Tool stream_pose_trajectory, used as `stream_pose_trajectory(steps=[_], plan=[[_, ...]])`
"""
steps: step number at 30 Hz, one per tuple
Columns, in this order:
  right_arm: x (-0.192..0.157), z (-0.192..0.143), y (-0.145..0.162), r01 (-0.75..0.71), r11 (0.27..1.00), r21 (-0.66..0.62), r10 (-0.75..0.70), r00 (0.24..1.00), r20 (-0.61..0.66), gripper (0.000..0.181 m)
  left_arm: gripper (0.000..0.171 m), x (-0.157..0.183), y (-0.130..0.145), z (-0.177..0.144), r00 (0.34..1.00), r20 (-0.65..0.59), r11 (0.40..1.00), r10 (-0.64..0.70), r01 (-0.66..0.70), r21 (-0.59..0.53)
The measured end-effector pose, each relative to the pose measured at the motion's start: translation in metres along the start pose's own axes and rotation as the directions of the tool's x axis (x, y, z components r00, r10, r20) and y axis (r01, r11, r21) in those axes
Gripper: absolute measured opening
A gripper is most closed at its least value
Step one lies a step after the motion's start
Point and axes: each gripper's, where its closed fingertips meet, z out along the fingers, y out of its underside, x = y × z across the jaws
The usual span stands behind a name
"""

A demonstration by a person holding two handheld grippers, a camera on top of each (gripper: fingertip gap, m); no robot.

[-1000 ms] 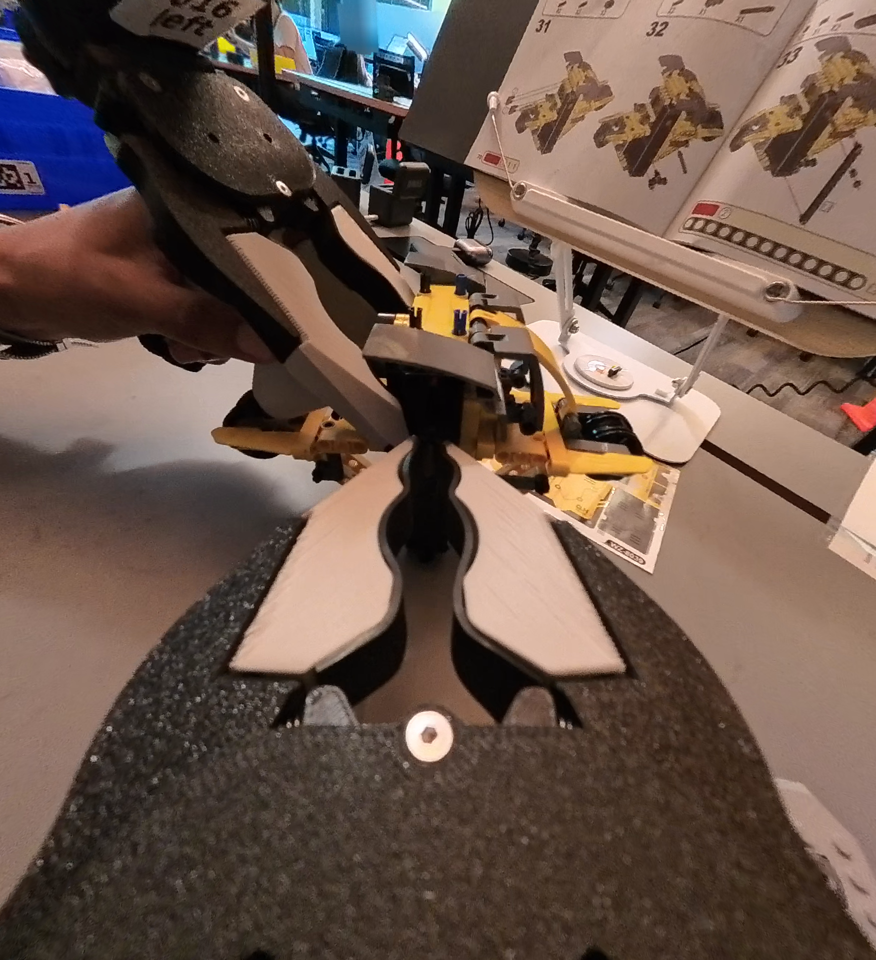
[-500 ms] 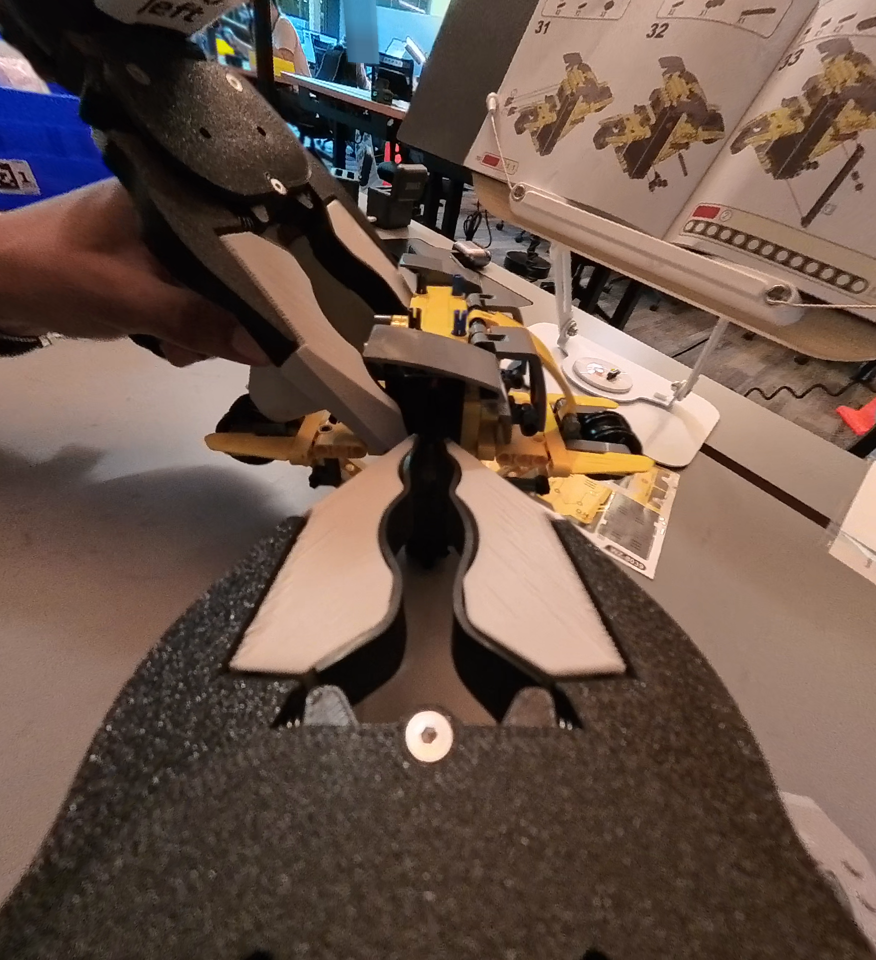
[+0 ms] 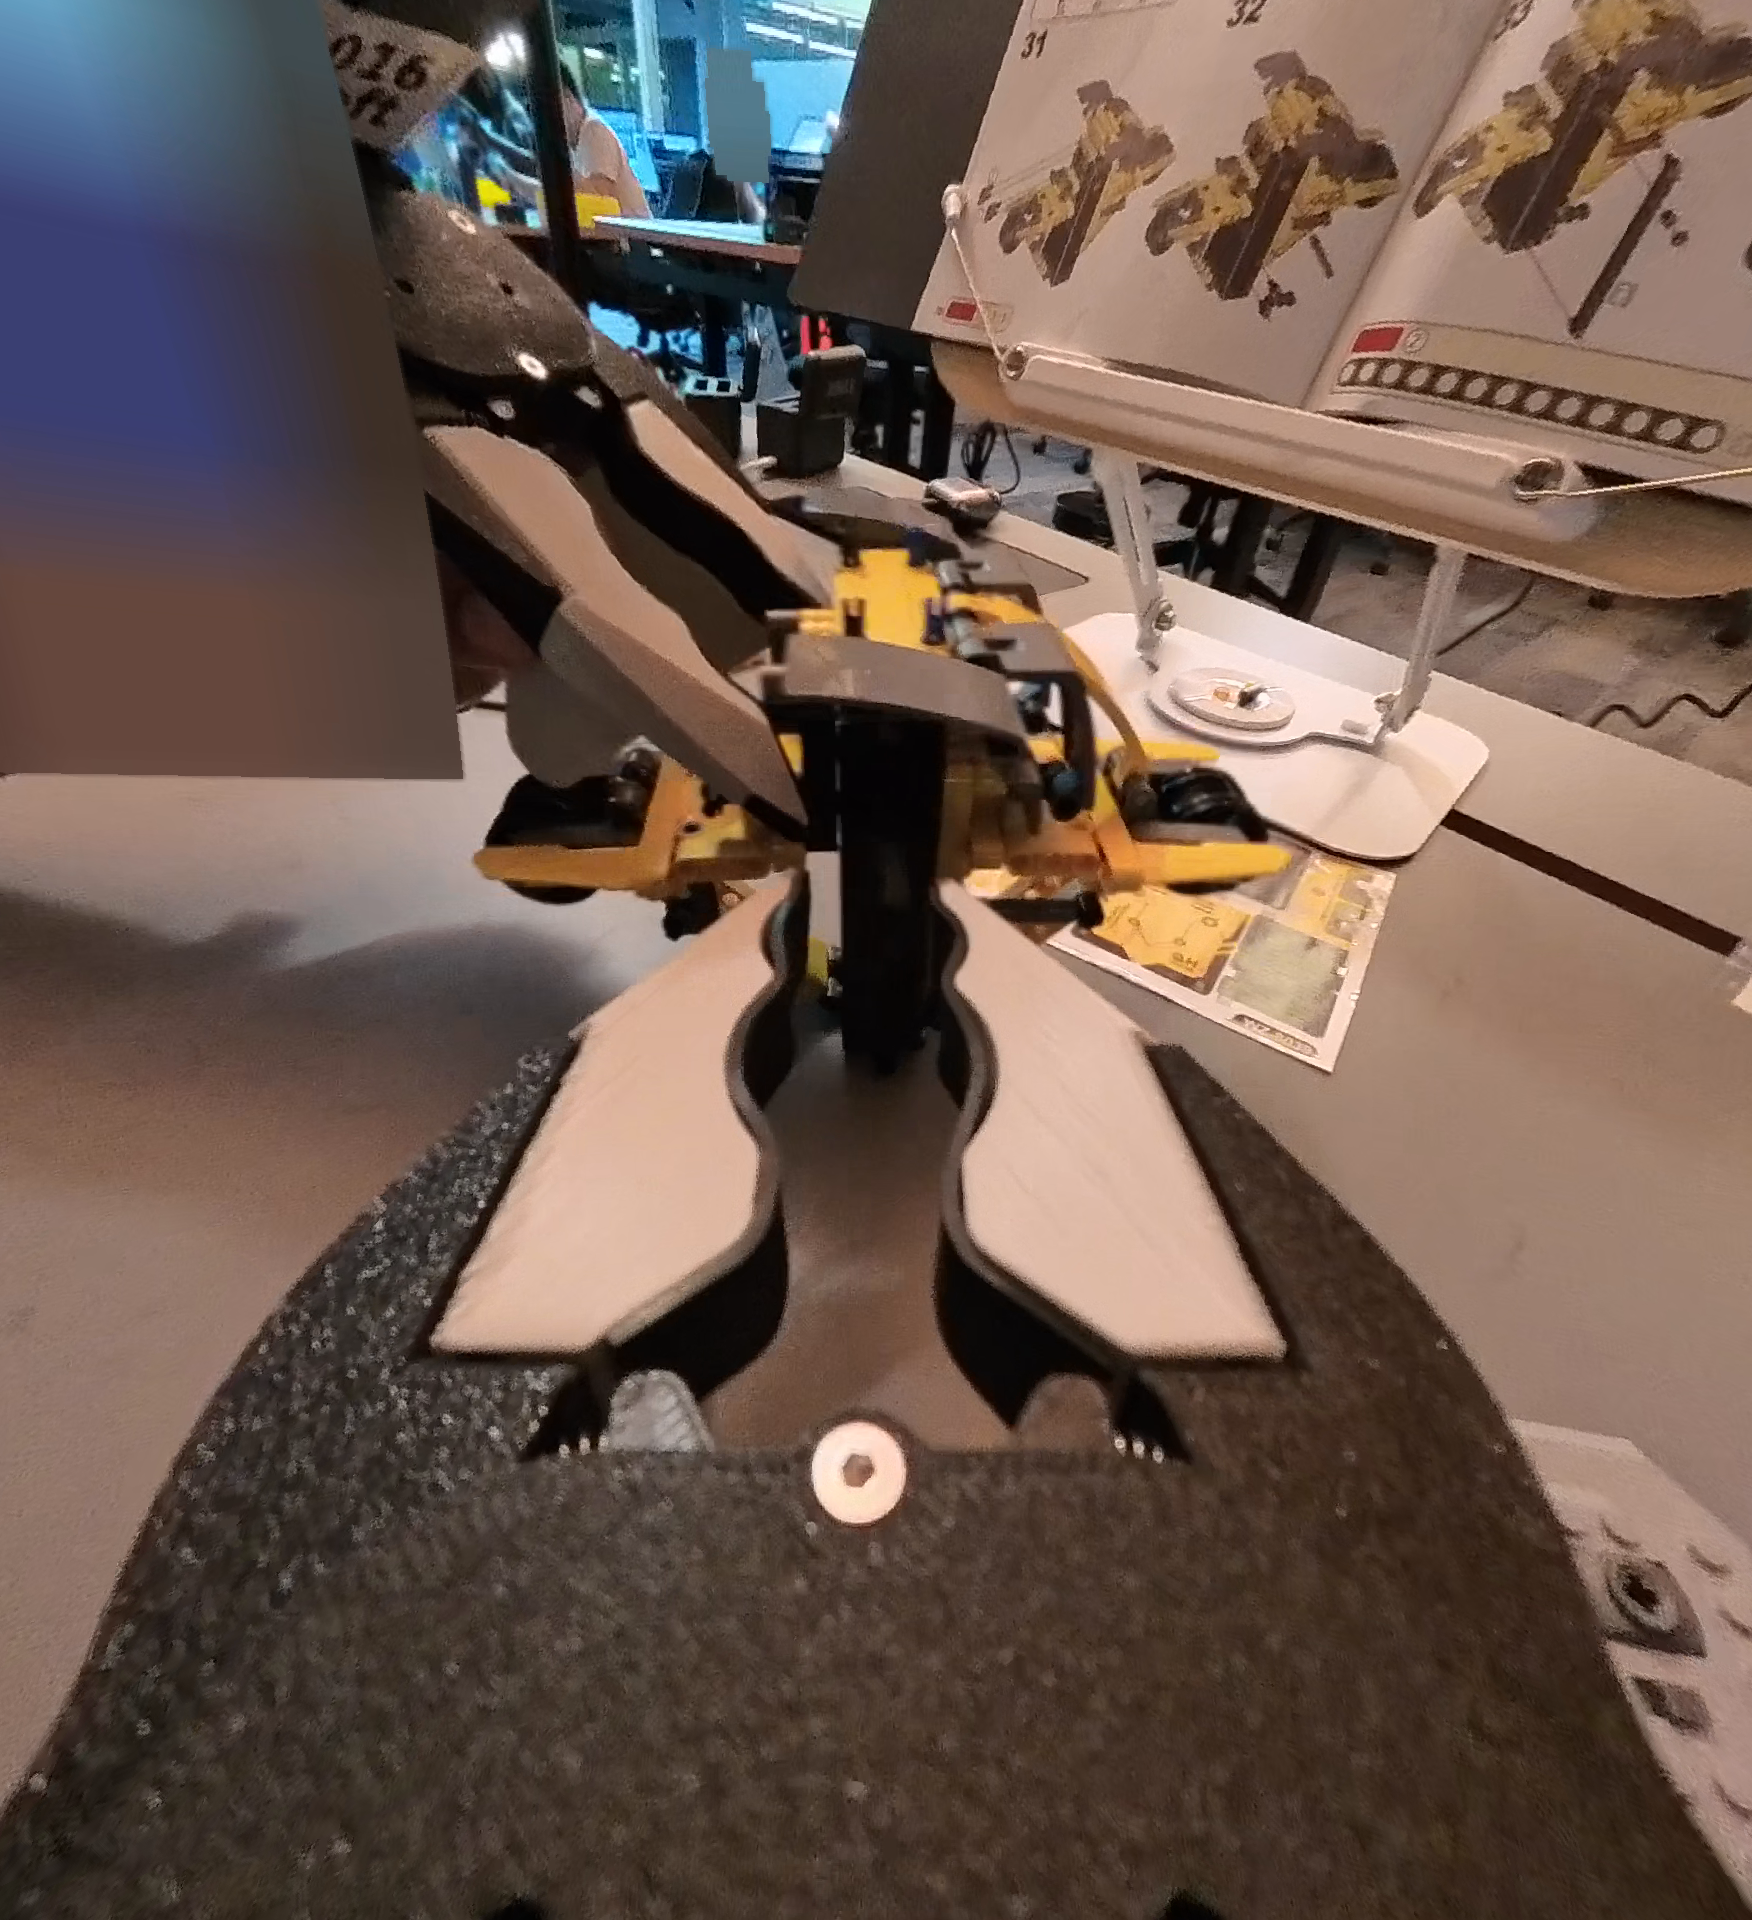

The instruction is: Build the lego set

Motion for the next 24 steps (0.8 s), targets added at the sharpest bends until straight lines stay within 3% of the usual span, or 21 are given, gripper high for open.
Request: stream_pose_trajectory(steps=[17,24], plan=[[-0.001,0.003,0.006,0.005,0.999,-0.036,-0.006,1.0,-0.021,0.029,0.07,0.005,0.0,-0.005,1.0,-0.029,0.999,0.01,-0.009,0.034],[0.012,0.005,0.004,-0.107,0.994,-0.015,0.105,0.992,-0.066,0.037,0.069,0.007,-0.004,-0.006,0.999,-0.035,0.998,0.004,-0.002,0.069]])
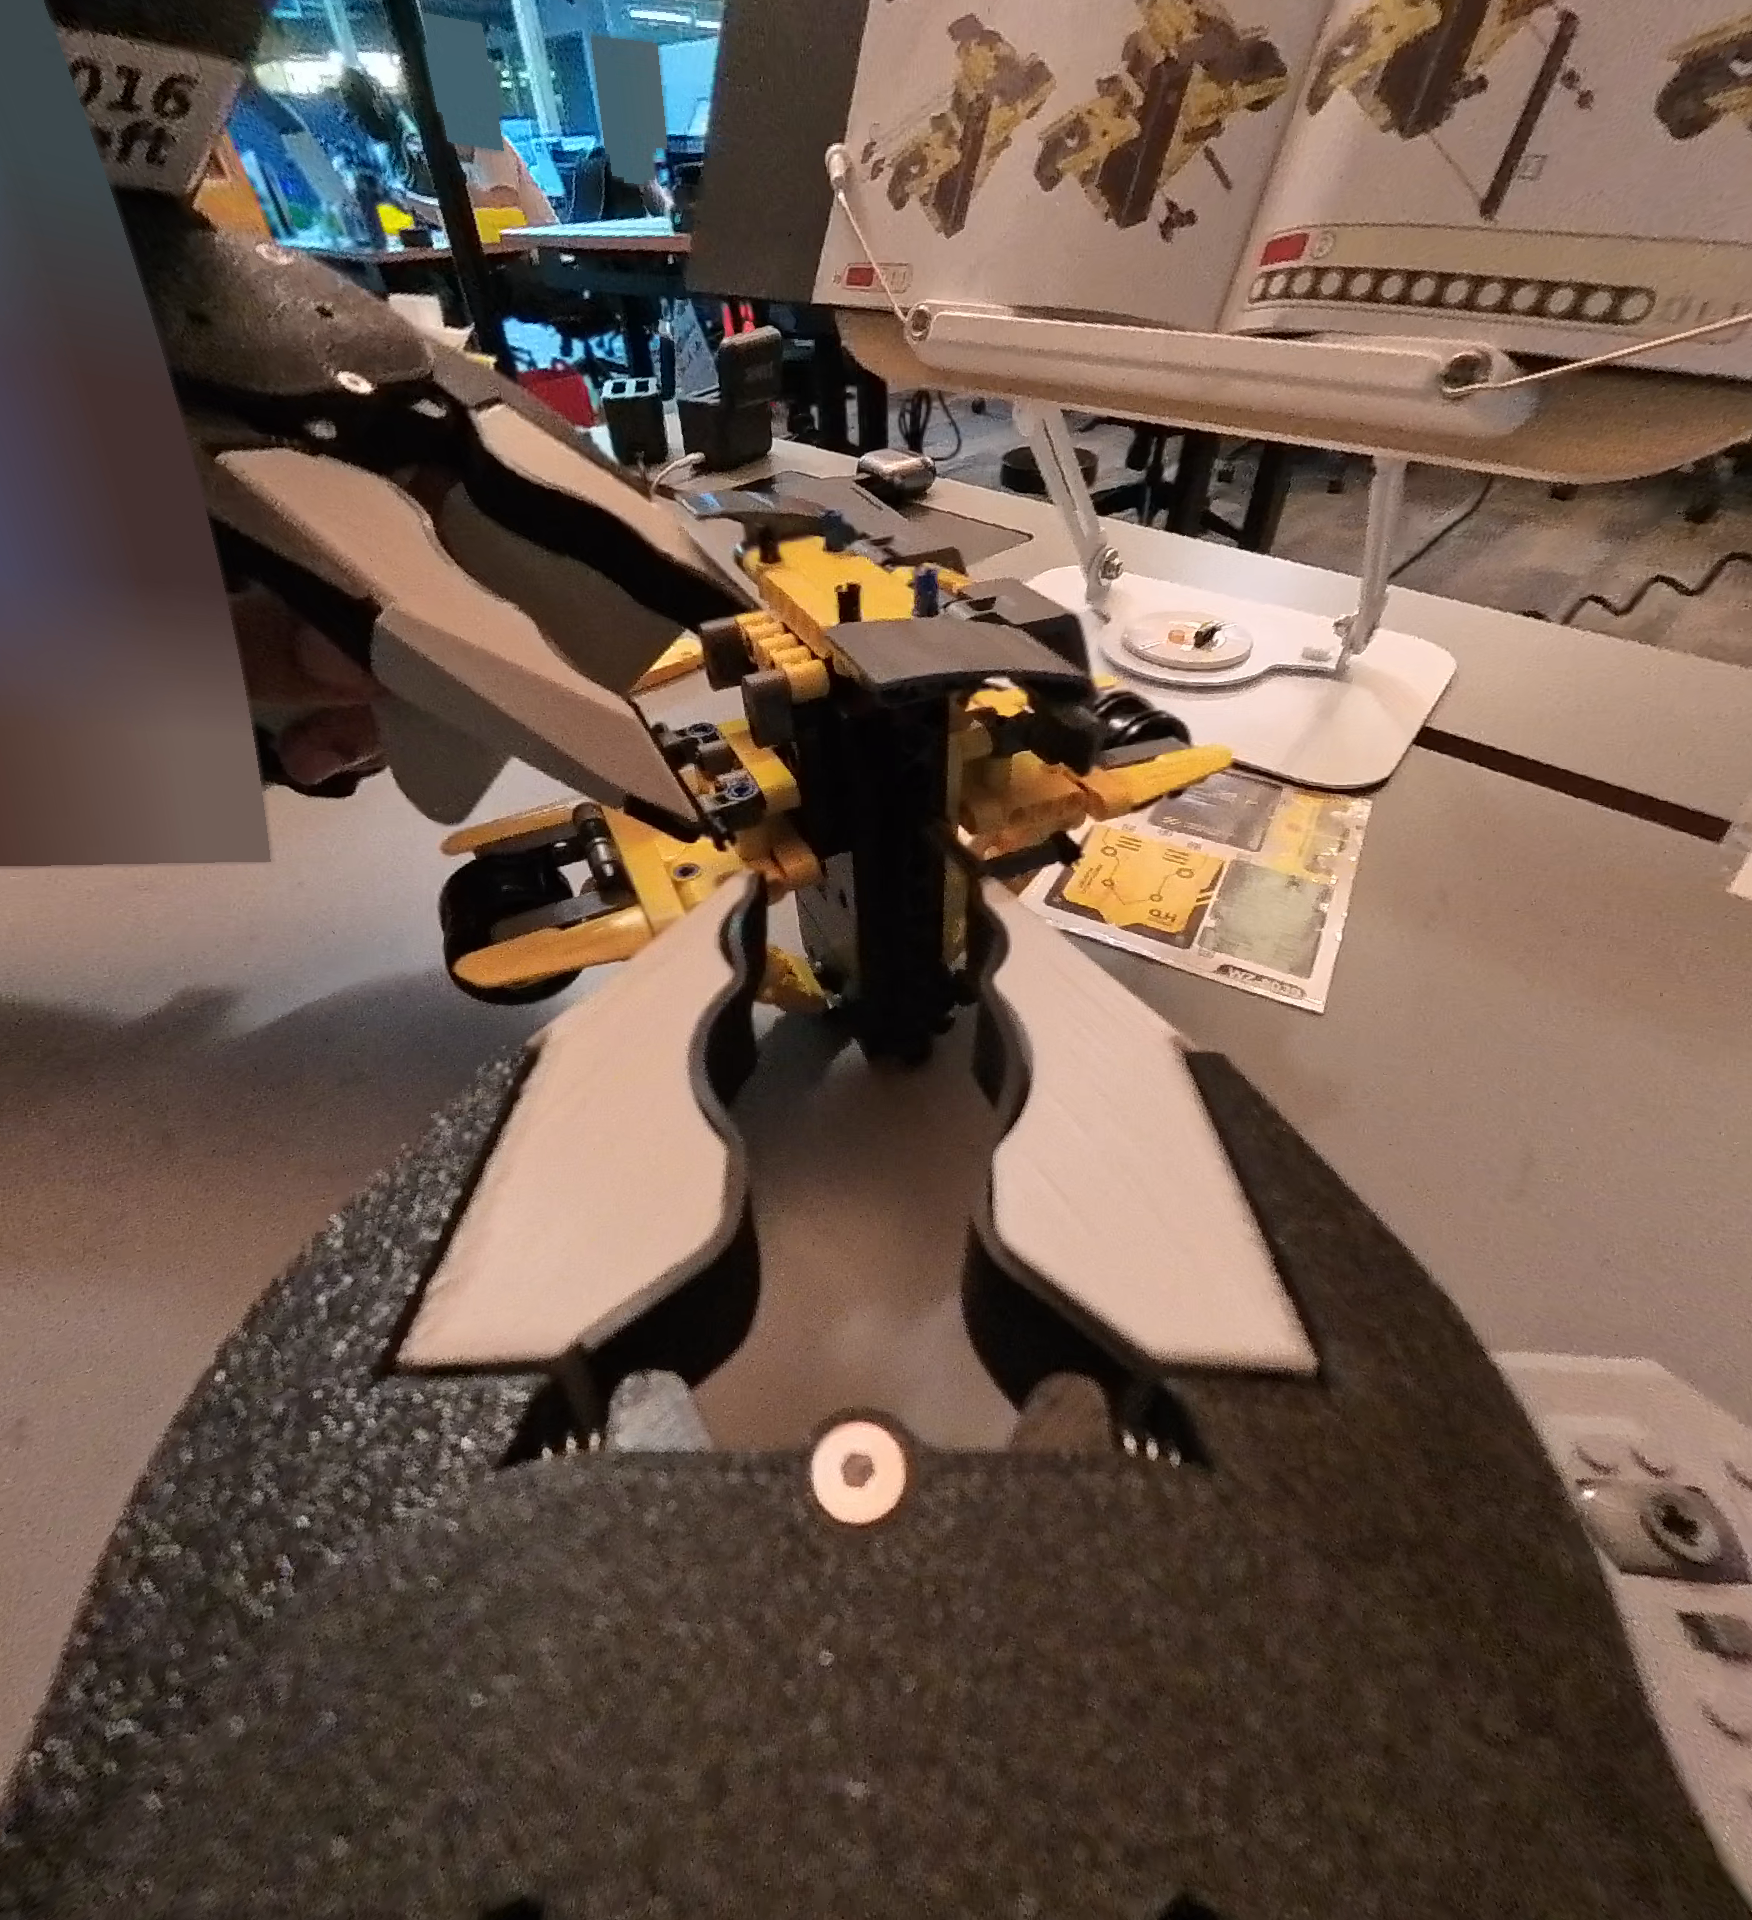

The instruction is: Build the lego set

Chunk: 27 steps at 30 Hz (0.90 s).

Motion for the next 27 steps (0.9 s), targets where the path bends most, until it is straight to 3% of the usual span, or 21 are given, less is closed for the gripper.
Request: stream_pose_trajectory(steps=[16,27], plan=[[-0.006,0.001,0.0,-0.014,1.0,0.001,0.014,0.999,0.038,0.038,0.073,-0.006,0.005,-0.003,0.997,-0.047,0.998,-0.056,0.057,0.022],[-0.006,0.0,-0.002,-0.118,0.993,0.013,0.116,0.987,0.107,0.037,0.075,-0.008,0.015,-0.005,0.987,-0.127,0.994,-0.102,0.108,0.036]])
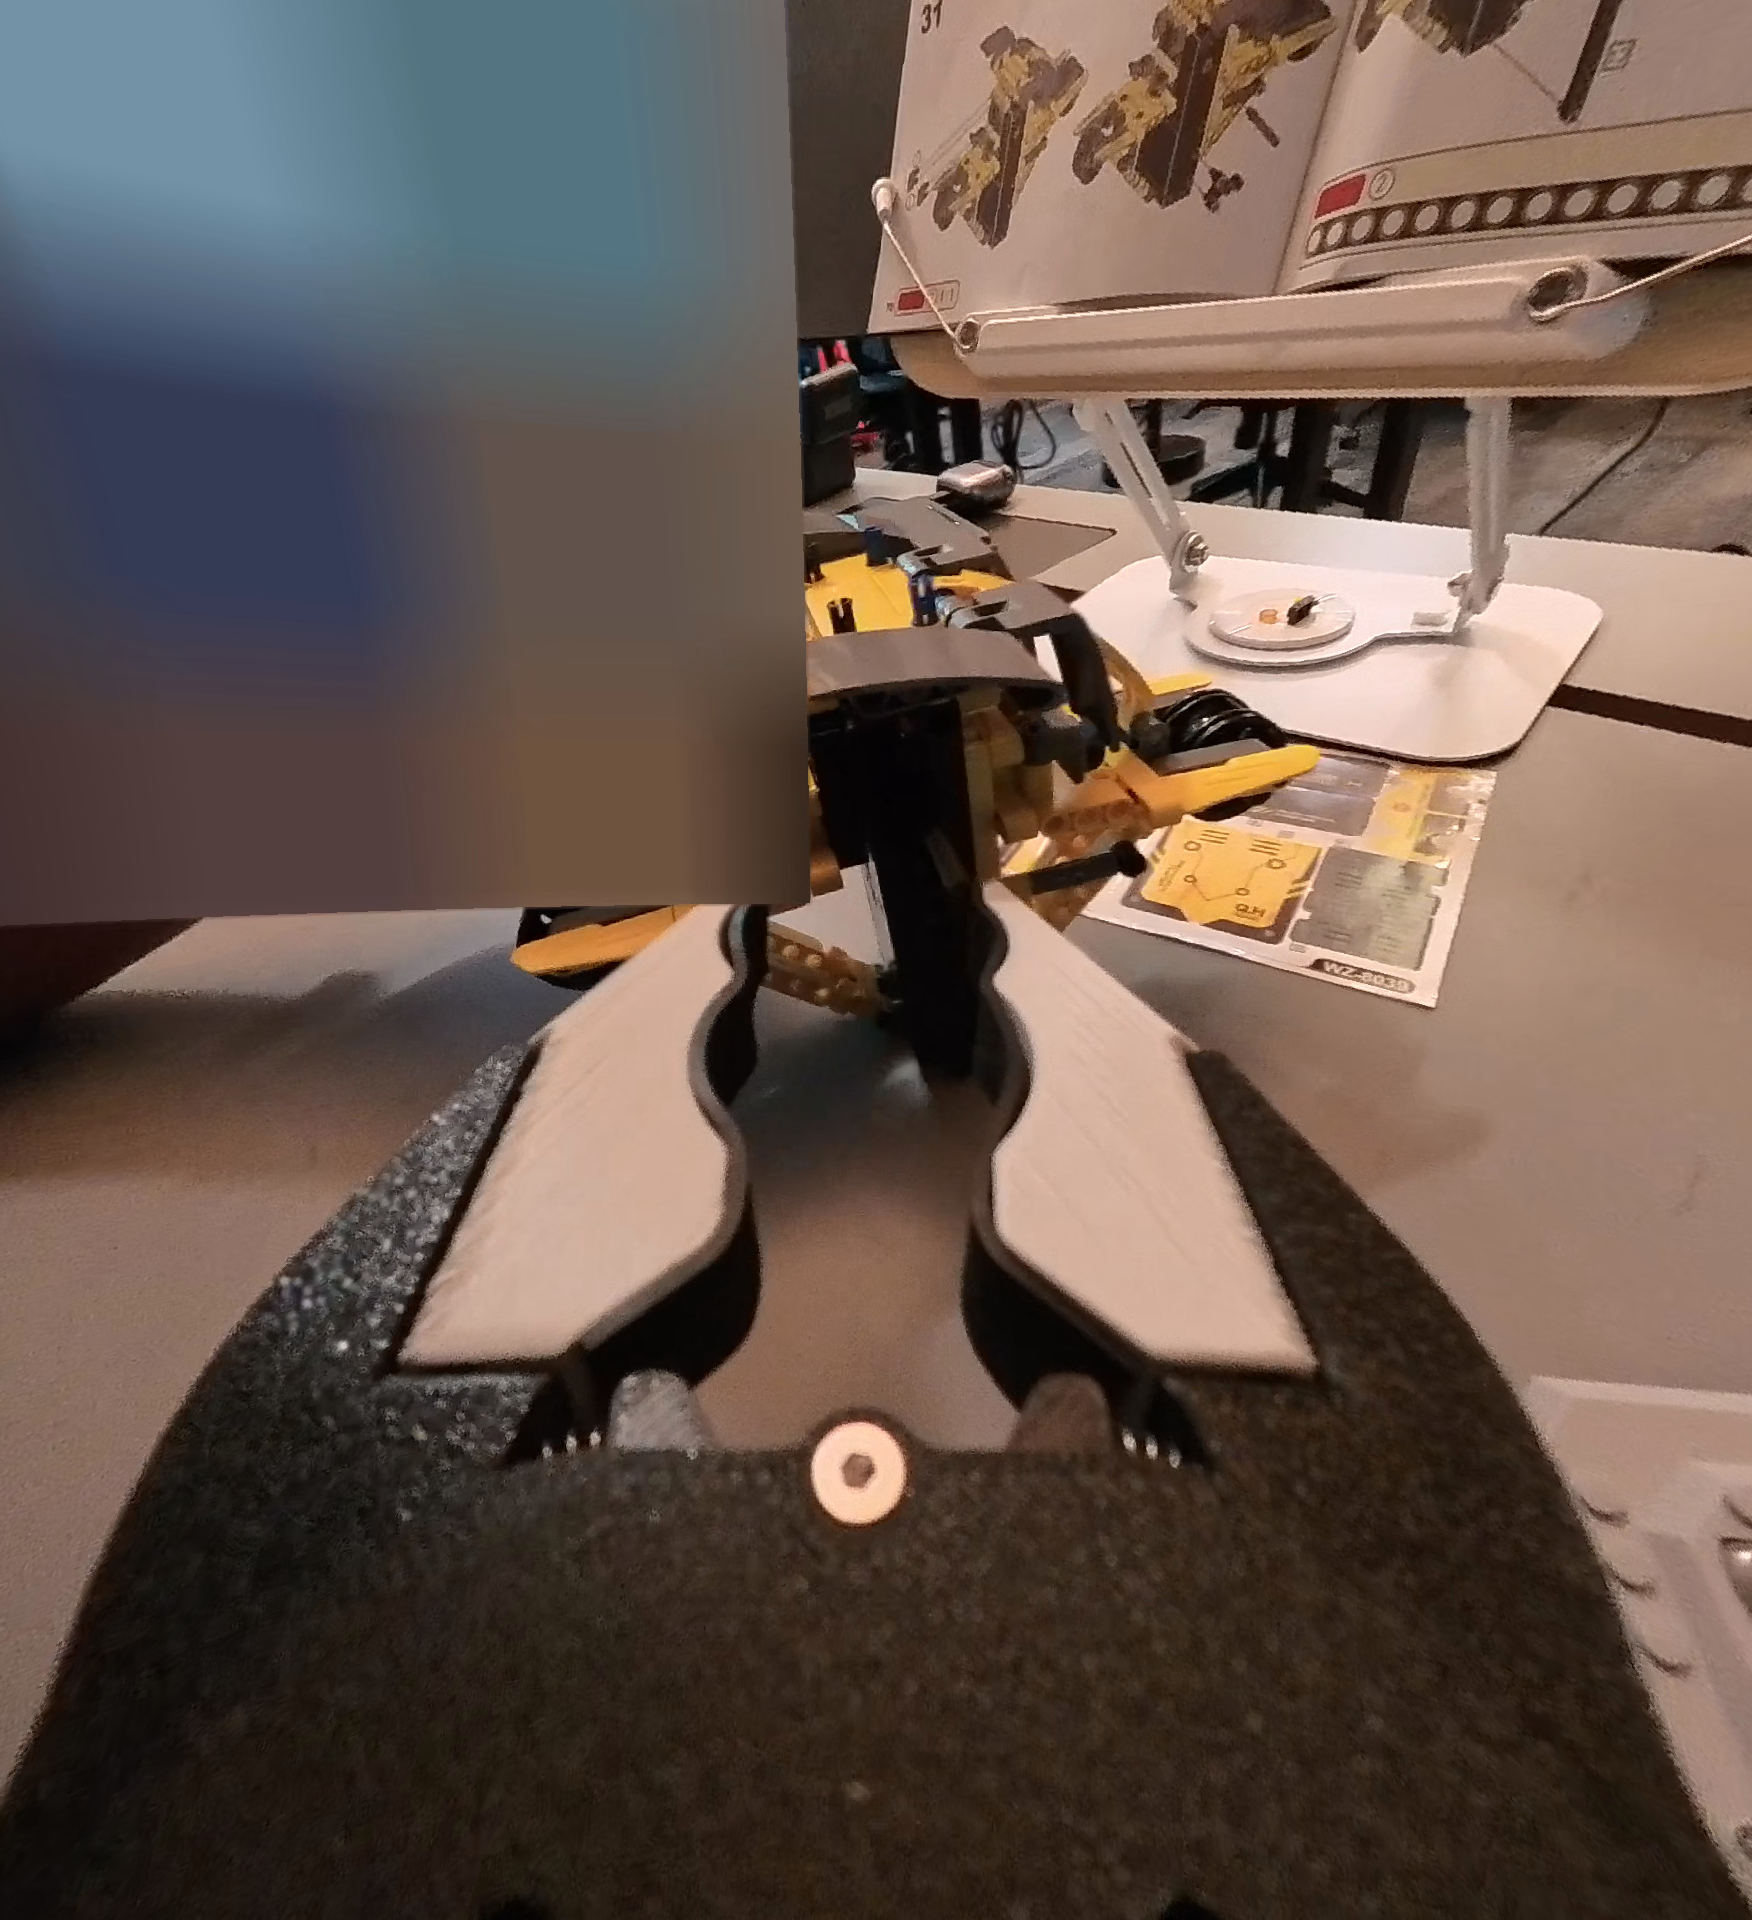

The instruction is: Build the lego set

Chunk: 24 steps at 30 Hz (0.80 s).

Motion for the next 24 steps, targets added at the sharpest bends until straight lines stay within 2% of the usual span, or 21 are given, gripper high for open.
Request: stream_pose_trajectory(steps=[12,17,20,22,24], plan=[[-0.001,0.002,0.001,-0.048,0.999,-0.004,0.048,0.998,0.039,0.038,0.075,-0.007,-0.006,-0.005,0.987,-0.1,0.987,-0.126,0.135,0.084],[0.001,0.0,-0.001,-0.06,0.998,0.007,0.06,0.998,0.032,0.039,0.075,-0.019,-0.001,-0.01,0.999,0.009,0.999,-0.031,0.031,0.036],[0.008,-0.003,-0.003,-0.085,0.996,0.025,0.085,0.996,0.006,0.04,0.075,-0.024,-0.013,-0.028,0.998,0.057,0.998,-0.014,0.01,0.067],[0.014,-0.004,-0.004,-0.111,0.993,0.037,0.112,0.994,-0.011,0.041,0.064,-0.038,-0.013,-0.043,0.992,0.124,0.998,0.011,-0.018,0.053],[0.019,-0.006,-0.006,-0.146,0.988,0.053,0.147,0.989,-0.016,0.041,0.059,-0.067,-0.005,-0.06,0.973,0.232,1.0,0.019,-0.021,0.007]])
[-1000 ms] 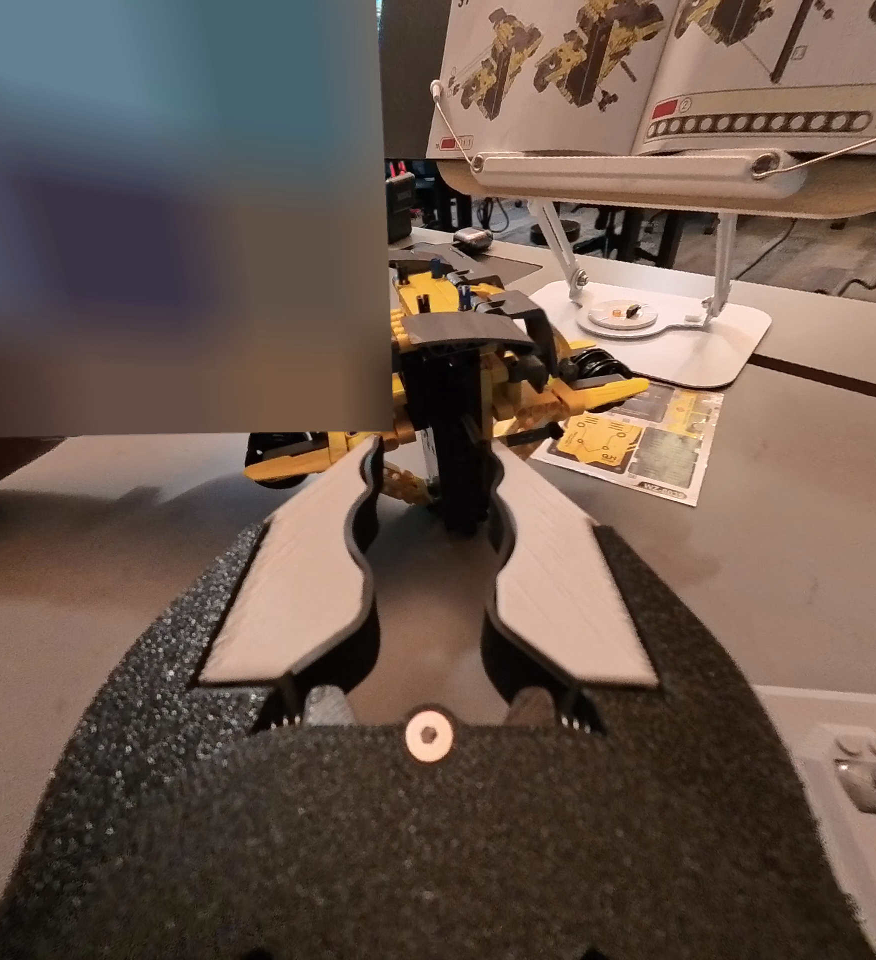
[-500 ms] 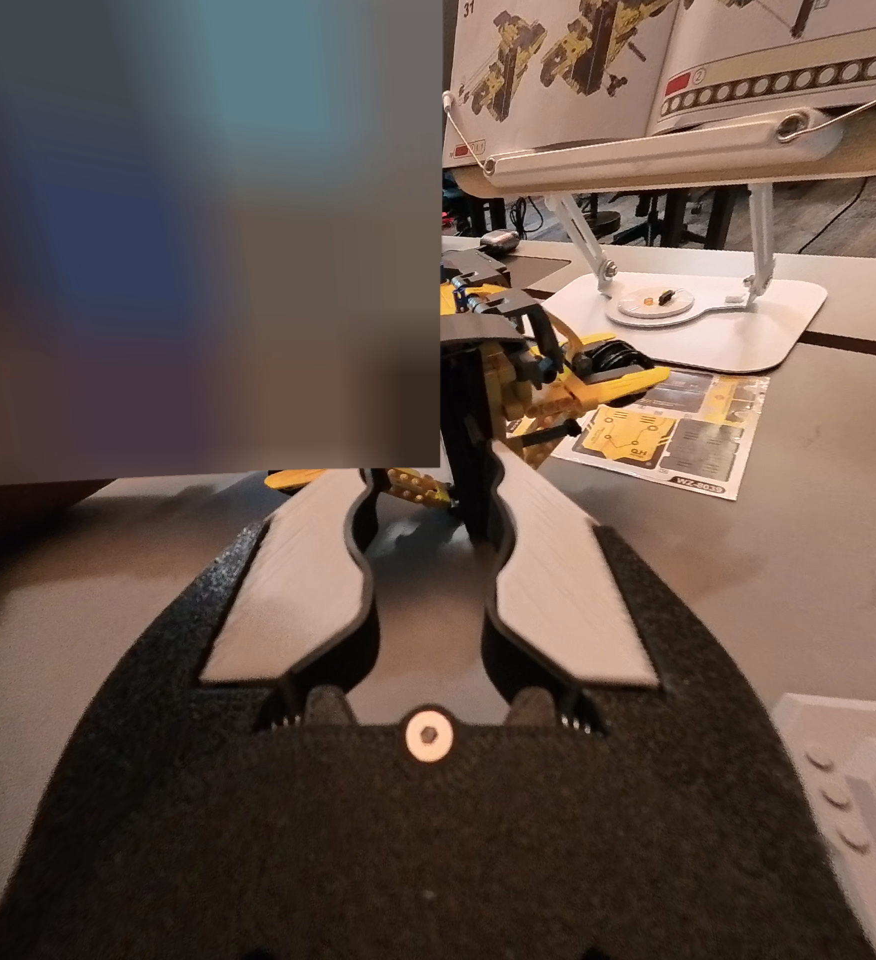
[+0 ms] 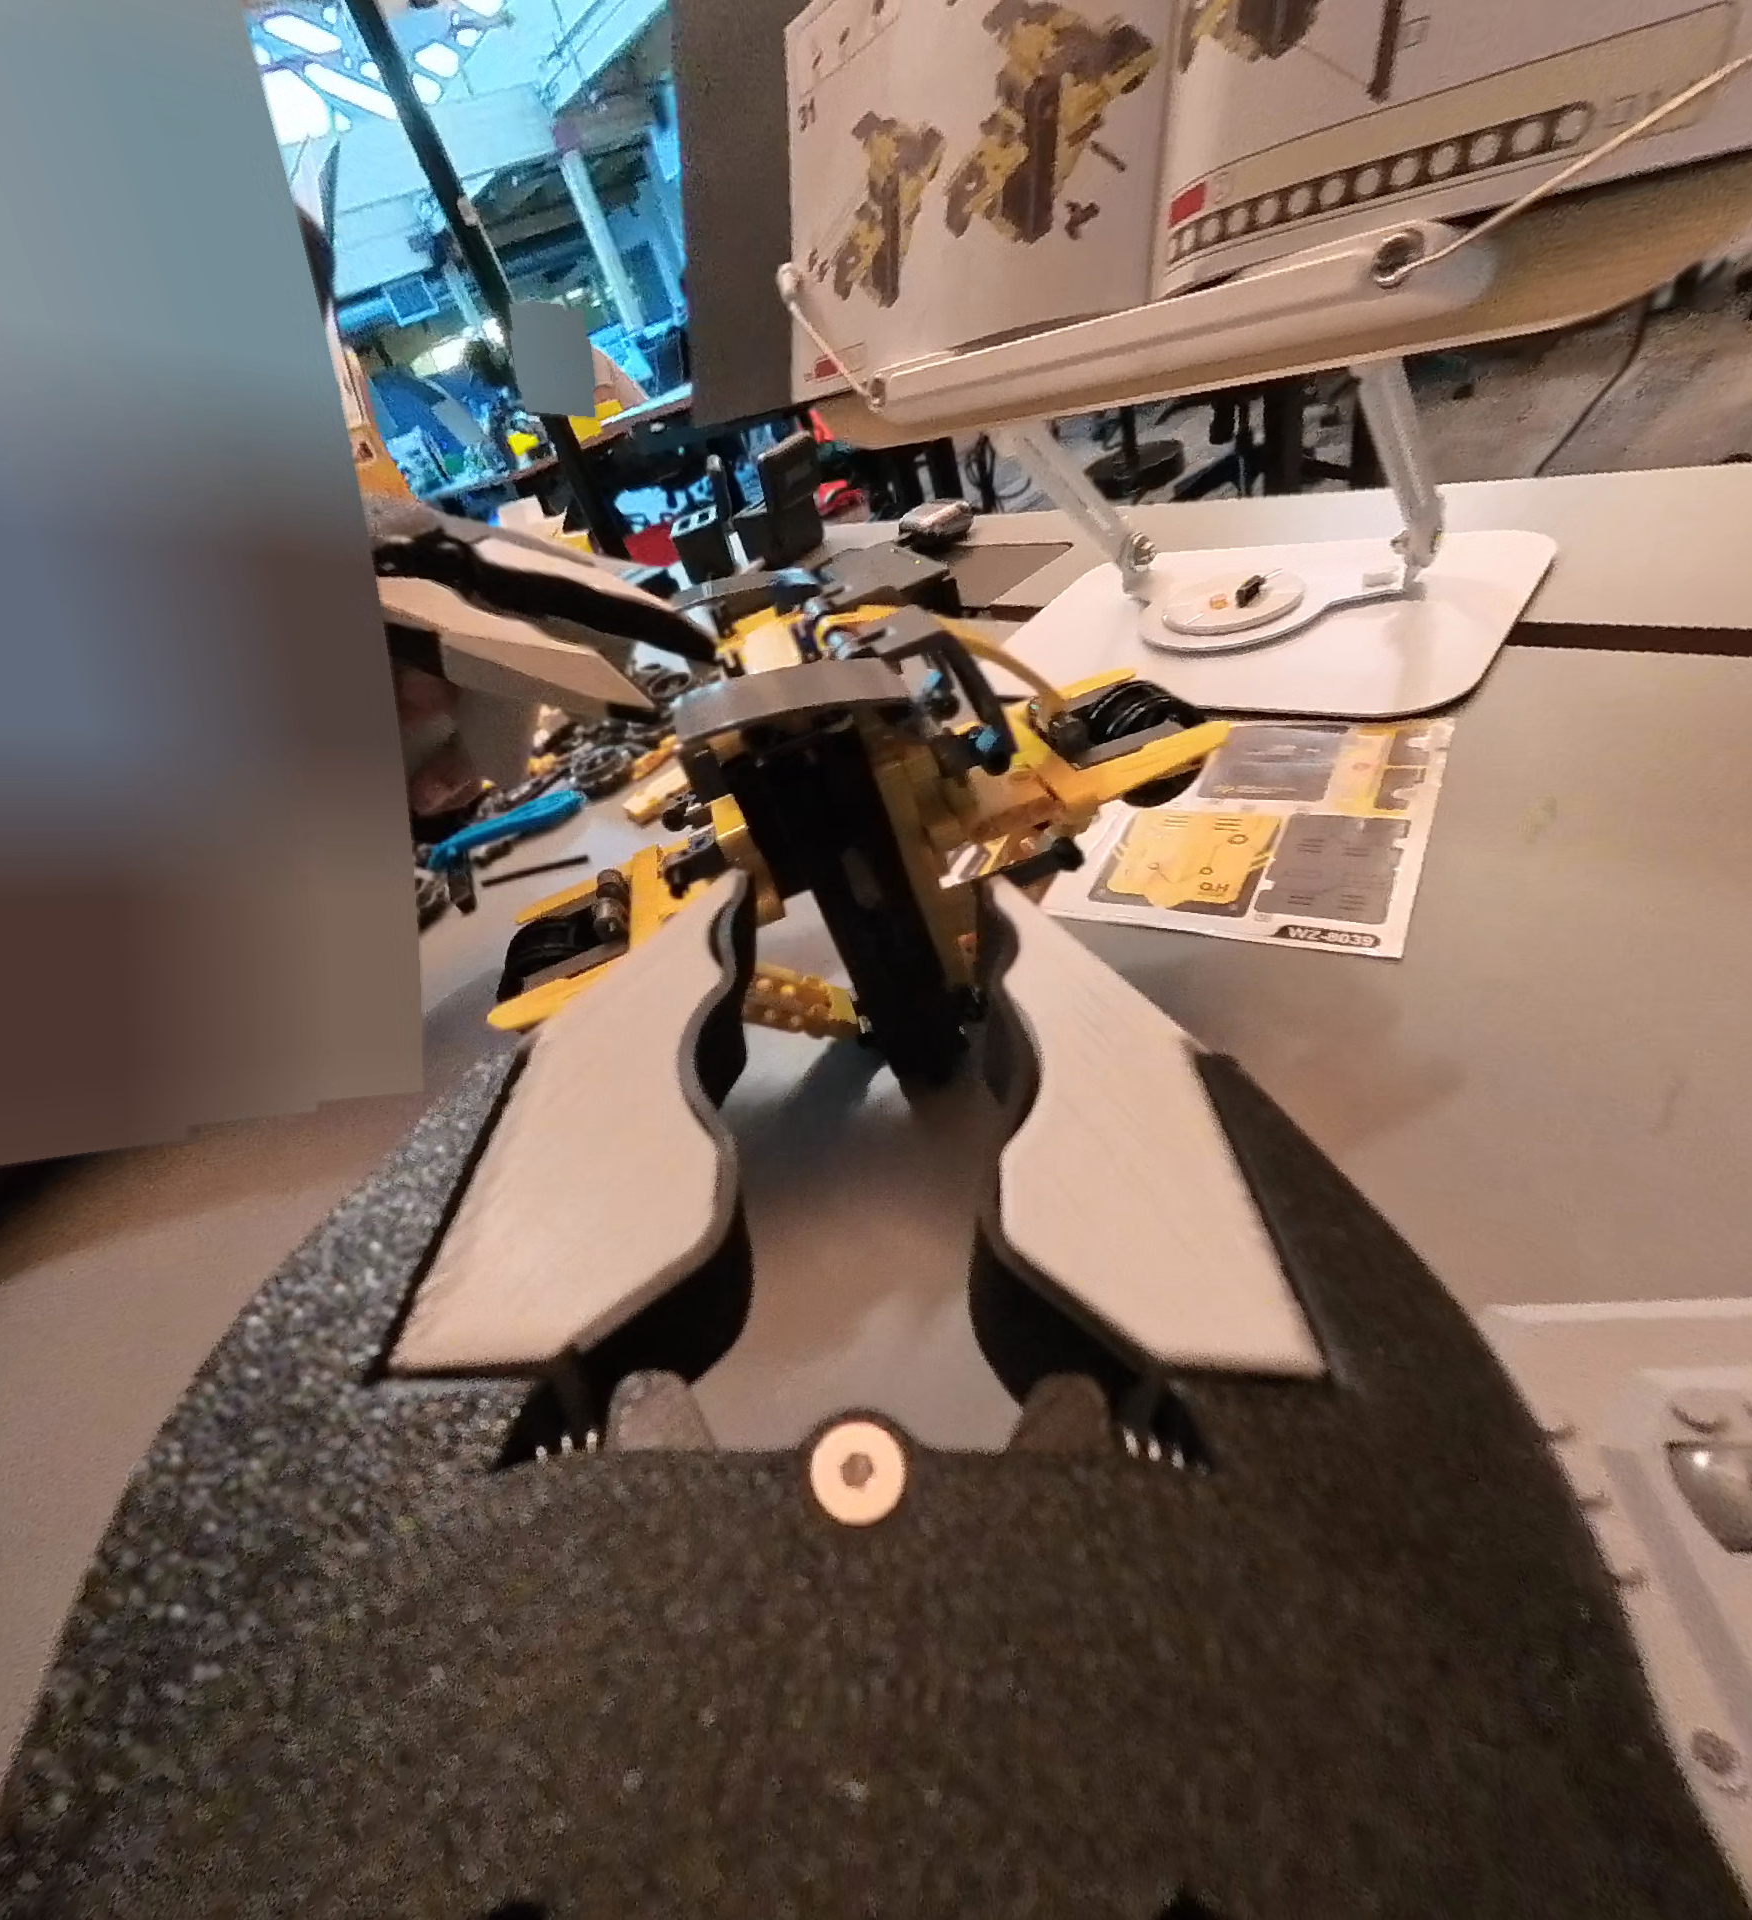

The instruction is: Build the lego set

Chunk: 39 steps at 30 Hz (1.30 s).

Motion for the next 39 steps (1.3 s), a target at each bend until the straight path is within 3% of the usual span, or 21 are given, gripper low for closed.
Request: stream_pose_trajectory(steps=[3,5,8,11,15,17,19,23,26,28,30,32,36,39], plan=[[0.004,-0.004,-0.003,-0.025,0.999,0.019,0.026,1.0,-0.011,0.041,0.043,-0.035,0.0,-0.029,0.995,0.099,1.0,-0.028,0.028,-0.001],[0.005,-0.007,-0.007,0.0,0.999,0.032,0.001,1.0,-0.026,0.041,0.0,-0.049,-0.008,-0.058,0.985,0.164,0.997,-0.051,0.042,0.057],[0.0,-0.016,-0.023,0.067,0.993,0.094,-0.063,0.997,-0.043,0.038,0.0,-0.064,-0.011,-0.105,0.955,0.292,0.994,-0.058,0.028,0.106],[-0.009,-0.025,-0.039,0.159,0.974,0.161,-0.151,0.987,-0.06,0.035,0.0,-0.072,0.005,-0.146,0.907,0.415,0.99,-0.07,0.011,0.143],[-0.031,-0.04,-0.062,0.315,0.9,0.302,-0.304,0.949,-0.085,0.017,0.0,-0.083,0.057,-0.188,0.844,0.526,0.993,-0.103,0.058,0.102],[-0.06,-0.047,-0.08,0.299,0.861,0.412,-0.312,0.949,-0.037,0.014,0.0,-0.09,0.092,-0.208,0.813,0.57,0.993,-0.114,0.115,0.034],[-0.096,-0.042,-0.088,0.297,0.849,0.438,-0.348,0.937,0.039,0.008,0.0,-0.093,0.118,-0.226,0.796,0.588,0.986,-0.145,0.165,0.02],[-0.164,0.003,-0.06,0.302,0.899,0.316,-0.384,0.891,0.241,0.002,0.0,-0.091,0.158,-0.253,0.76,0.614,0.972,-0.213,0.23,0.052],[-0.2,0.044,-0.018,0.258,0.955,0.144,-0.295,0.871,0.393,0.005,0.0,-0.098,0.188,-0.269,0.692,0.686,0.969,-0.223,0.235,0.078],[-0.211,0.07,0.016,0.273,0.962,-0.001,-0.246,0.867,0.433,0.011,0.001,-0.109,0.204,-0.282,0.61,0.764,0.974,-0.21,0.196,0.111],[-0.214,0.092,0.048,0.316,0.939,-0.137,-0.228,0.869,0.44,0.014,0.0,-0.11,0.213,-0.285,0.603,0.772,0.975,-0.2,0.204,0.094],[-0.218,0.109,0.07,0.332,0.92,-0.208,-0.212,0.868,0.449,0.017,0.0,-0.117,0.213,-0.298,0.553,0.814,0.981,-0.179,0.162,0.105],[-0.213,0.135,0.098,0.327,0.885,-0.332,-0.172,0.891,0.42,0.013,0.001,-0.119,0.216,-0.294,0.598,0.759,0.963,-0.257,0.227,0.147],[-0.208,0.143,0.109,0.317,0.853,-0.414,-0.141,0.905,0.401,0.0,0.006,-0.119,0.216,-0.289,0.625,0.736,0.961,-0.262,0.241,0.137]])
